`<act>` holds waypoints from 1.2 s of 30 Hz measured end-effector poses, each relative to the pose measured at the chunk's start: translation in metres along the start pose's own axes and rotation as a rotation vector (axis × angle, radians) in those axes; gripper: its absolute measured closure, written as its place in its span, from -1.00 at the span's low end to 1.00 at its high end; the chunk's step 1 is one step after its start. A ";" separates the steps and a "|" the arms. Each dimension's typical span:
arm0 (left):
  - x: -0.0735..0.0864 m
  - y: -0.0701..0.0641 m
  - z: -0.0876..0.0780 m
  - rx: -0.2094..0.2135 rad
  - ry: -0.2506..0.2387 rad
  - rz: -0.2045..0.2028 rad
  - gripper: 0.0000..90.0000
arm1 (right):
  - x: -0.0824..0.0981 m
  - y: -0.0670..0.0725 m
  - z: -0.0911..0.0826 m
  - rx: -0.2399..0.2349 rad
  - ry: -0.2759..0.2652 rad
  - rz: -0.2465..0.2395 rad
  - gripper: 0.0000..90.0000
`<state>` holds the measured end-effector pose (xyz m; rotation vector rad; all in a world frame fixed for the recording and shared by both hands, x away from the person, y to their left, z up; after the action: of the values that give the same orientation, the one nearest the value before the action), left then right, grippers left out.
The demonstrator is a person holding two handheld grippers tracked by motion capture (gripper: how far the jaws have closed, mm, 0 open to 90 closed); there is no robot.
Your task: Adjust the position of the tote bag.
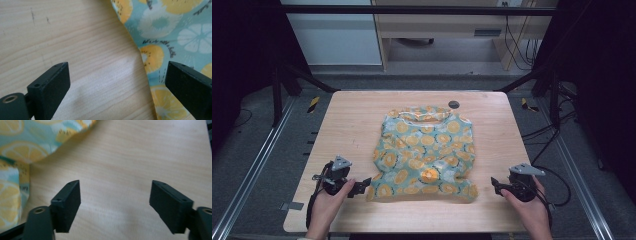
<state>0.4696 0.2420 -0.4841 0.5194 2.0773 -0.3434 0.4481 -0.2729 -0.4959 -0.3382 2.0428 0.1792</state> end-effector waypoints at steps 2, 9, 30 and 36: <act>-0.010 0.001 0.003 0.002 0.004 0.025 -0.87 | -0.009 0.002 0.004 -0.003 -0.017 -0.010 -0.35; -0.049 0.005 0.028 0.028 0.066 0.095 -0.84 | -0.030 0.007 0.029 -0.066 0.012 -0.020 -0.13; -0.098 0.024 0.110 -0.021 0.132 0.075 -0.82 | -0.107 0.009 0.123 -0.127 0.092 -0.034 0.30; -0.099 0.025 0.119 -0.037 0.127 0.053 -0.81 | -0.120 0.013 0.139 -0.126 0.094 -0.033 0.37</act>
<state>0.6160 0.1898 -0.4635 0.5857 2.1834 -0.2463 0.6144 -0.2041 -0.4567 -0.4662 2.1224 0.2771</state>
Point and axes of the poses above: each handheld gripper's, and its own axes: z roughly forward along the jaws, x roughly out of its underside, y roughly to its left, the point moved 3 cm from there along z, roughly forward along the jaws, and after that the axes turned 13 degrees about -y, right-handed, at the moved point
